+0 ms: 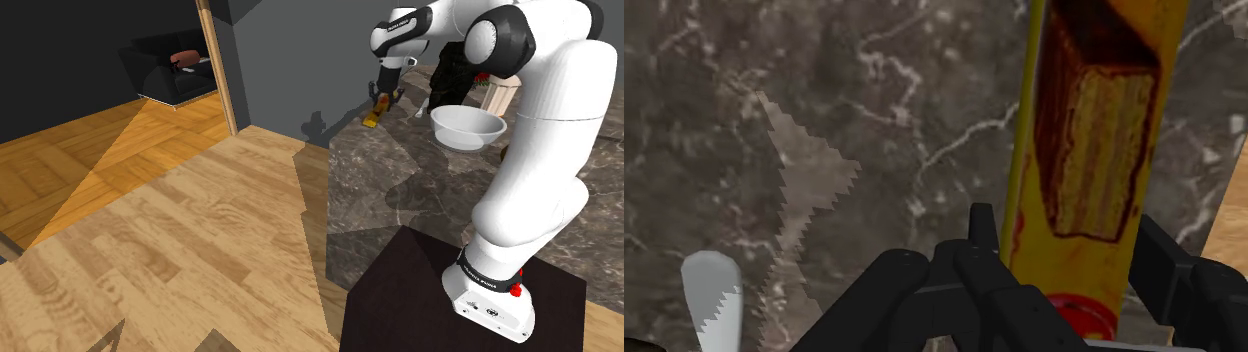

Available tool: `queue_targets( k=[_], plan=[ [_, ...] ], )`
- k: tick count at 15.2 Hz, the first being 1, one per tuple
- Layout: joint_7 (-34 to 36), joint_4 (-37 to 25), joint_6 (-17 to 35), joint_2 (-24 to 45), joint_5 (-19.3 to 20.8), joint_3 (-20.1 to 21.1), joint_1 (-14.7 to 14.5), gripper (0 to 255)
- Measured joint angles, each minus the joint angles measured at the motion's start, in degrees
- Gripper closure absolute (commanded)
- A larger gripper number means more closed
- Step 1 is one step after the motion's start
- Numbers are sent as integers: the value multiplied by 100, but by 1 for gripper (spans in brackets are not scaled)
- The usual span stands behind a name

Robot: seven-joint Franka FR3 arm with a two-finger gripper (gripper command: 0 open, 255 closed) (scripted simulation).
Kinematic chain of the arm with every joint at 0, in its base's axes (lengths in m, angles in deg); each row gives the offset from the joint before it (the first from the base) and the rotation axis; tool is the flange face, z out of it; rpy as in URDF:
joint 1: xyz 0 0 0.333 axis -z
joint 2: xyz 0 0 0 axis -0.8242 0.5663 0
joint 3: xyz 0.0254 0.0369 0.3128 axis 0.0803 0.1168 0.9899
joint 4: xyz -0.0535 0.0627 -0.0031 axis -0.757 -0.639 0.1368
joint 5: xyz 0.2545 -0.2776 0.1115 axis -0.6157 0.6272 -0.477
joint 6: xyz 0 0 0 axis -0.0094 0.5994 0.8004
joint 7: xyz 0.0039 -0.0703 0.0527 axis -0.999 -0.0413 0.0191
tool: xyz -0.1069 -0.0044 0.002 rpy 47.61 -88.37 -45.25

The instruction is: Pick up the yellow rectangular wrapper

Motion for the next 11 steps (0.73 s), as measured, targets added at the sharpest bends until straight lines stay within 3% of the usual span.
queue_targets(
  k=[11],
  plan=[
    [77,-654,-769,-123,55,-15,1,255]
  ],
)
